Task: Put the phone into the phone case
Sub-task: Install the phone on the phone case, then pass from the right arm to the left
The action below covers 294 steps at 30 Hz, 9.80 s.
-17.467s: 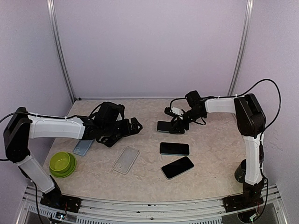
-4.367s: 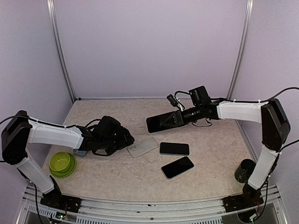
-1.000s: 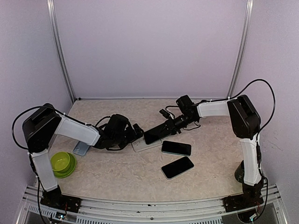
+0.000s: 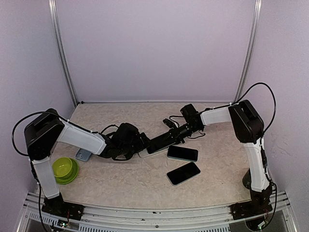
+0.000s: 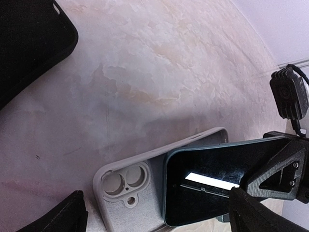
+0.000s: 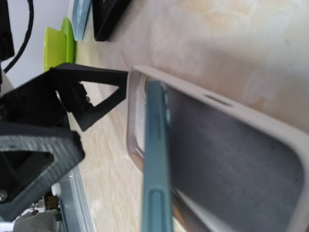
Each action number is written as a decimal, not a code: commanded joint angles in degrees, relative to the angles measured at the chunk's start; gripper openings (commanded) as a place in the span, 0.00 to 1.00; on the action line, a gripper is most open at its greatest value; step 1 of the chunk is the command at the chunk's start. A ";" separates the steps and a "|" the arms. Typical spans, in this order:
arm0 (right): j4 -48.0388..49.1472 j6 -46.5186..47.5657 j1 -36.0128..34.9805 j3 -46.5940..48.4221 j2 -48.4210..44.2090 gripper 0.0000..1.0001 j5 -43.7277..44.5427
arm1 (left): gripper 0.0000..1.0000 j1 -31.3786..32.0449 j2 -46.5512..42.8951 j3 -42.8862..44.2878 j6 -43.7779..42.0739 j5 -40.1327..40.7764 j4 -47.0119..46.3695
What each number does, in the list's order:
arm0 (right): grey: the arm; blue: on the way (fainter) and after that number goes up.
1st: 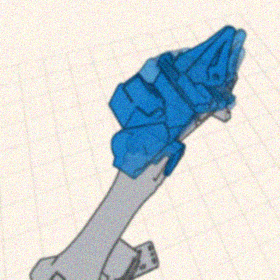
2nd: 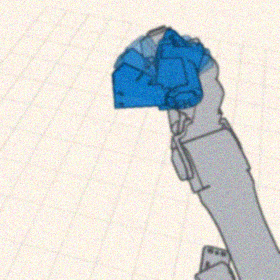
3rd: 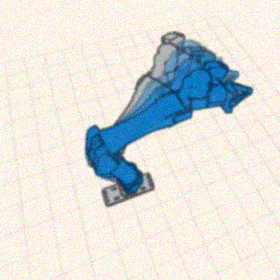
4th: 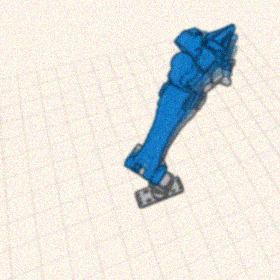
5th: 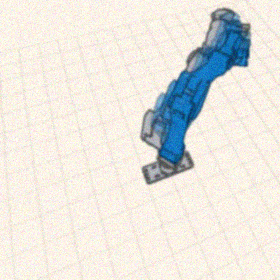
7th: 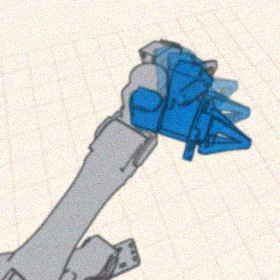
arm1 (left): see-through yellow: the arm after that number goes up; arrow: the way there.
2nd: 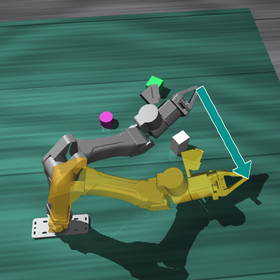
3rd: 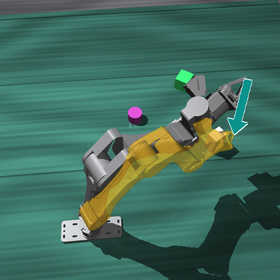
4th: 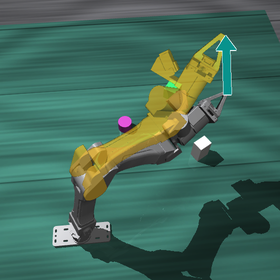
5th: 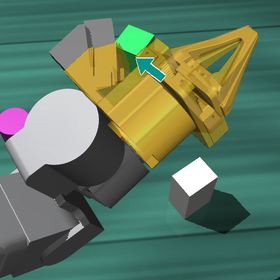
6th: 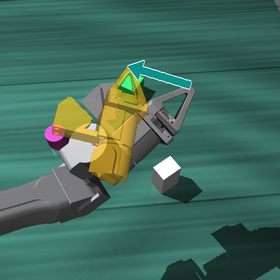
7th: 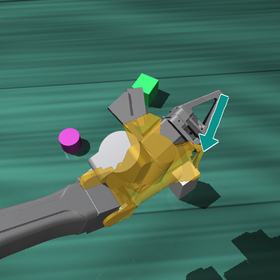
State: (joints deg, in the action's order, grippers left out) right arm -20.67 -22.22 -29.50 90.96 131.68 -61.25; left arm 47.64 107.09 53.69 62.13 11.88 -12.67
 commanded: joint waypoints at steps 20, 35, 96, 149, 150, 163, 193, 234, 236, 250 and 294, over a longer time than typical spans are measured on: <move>-1.88 -1.27 -1.07 2.71 6.38 0.00 -1.48 | 0.99 1.05 3.78 3.39 -1.90 -2.25 -3.00; -2.29 -4.85 -1.88 4.39 9.75 0.00 0.92 | 0.99 2.54 4.01 3.79 -1.81 -0.98 -3.64; 26.23 -24.33 -6.43 -3.51 11.04 0.00 -6.67 | 0.99 4.62 0.66 -0.09 -0.13 -1.48 -7.91; 51.49 -34.17 -1.97 -12.85 4.28 0.00 -13.40 | 0.99 3.80 -10.24 -6.31 -3.74 -3.37 -13.70; 50.91 -33.18 -1.97 -13.00 3.77 0.00 -13.38 | 0.99 3.67 -10.65 -6.67 -3.92 -3.35 -13.83; 53.43 -29.71 -2.03 -17.23 -1.93 0.00 -12.55 | 0.99 2.13 -14.92 -9.96 -7.43 -7.37 -17.46; 54.59 -24.31 -3.29 -22.11 -10.98 0.00 -10.38 | 0.99 1.61 -14.91 -11.37 -7.25 -5.67 -15.30; 56.06 -23.74 -6.01 -21.06 -11.58 0.00 -13.60 | 0.49 1.05 -10.76 -17.16 -6.27 -22.83 -40.42; 55.72 -23.79 -5.97 -20.81 -11.45 0.00 -13.63 | 0.47 1.01 -10.67 -17.35 -6.33 -23.05 -40.87; 55.28 -23.49 -5.92 -20.84 -10.92 0.00 -13.29 | 0.23 0.97 -9.25 -18.82 -5.10 -25.86 -47.12; 46.26 -17.10 -0.45 -23.68 -15.20 0.21 -15.51 | 0.00 0.44 -7.87 -21.83 -2.84 -27.55 -54.37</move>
State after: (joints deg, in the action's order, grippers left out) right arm 32.23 -43.88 -32.16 67.51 119.70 -78.28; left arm 47.92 99.44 32.05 59.79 -13.76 -63.09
